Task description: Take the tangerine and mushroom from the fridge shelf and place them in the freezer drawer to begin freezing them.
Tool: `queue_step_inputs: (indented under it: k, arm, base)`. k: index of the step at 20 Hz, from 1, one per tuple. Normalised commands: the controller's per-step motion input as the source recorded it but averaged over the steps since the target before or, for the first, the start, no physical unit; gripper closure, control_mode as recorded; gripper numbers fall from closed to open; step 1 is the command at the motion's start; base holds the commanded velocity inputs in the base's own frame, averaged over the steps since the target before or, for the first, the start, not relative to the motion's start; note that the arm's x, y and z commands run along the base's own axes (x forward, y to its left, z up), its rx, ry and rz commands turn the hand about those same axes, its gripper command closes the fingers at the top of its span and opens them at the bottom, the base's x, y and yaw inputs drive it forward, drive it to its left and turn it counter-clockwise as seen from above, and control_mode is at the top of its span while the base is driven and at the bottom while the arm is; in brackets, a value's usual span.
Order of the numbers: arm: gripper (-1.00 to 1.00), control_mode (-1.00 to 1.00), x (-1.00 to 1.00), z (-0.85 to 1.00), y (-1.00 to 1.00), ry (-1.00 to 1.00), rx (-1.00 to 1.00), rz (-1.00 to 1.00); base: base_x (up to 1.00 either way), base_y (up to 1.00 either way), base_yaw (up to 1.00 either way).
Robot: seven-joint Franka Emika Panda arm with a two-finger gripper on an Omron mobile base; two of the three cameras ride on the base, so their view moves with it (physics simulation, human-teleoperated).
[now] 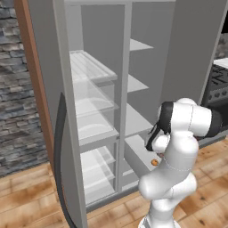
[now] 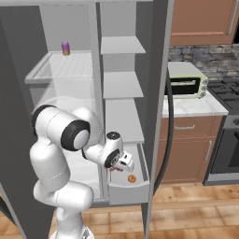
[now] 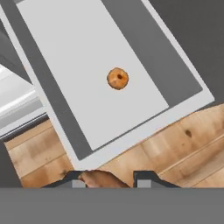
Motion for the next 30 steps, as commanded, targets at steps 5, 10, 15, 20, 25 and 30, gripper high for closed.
queue_step_inputs:
  k: [5,10,15,20,25,30]
  arm:
    - [1.0,-1.0,0.47,-0.31,-0.04,0.0,0.0,0.0]
    - [1.0,-1.0,0.55,-0.33,-0.08,0.0,0.0,0.0]
    - [1.0,-1.0,0.5,-0.37,-0.2,0.0,0.0,0.0]
    - [1.0,-1.0,0.42,-0.42,-0.3,0.0,0.0,0.0]
    - [-1.0,-1.0,0.38,-0.18,-0.11,0.0,0.0,-0.02]
    - [-1.0,-1.0,0.16,0.0,0.0,0.0,0.0,-0.04]
  base:
    - [0.0,0.0,0.0]
    - [0.0,0.0,0.0]
    - [0.0,0.0,0.0]
    - [0.0,0.0,0.0]
    - [0.0,0.0,0.0]
    - [0.0,0.0,0.0]
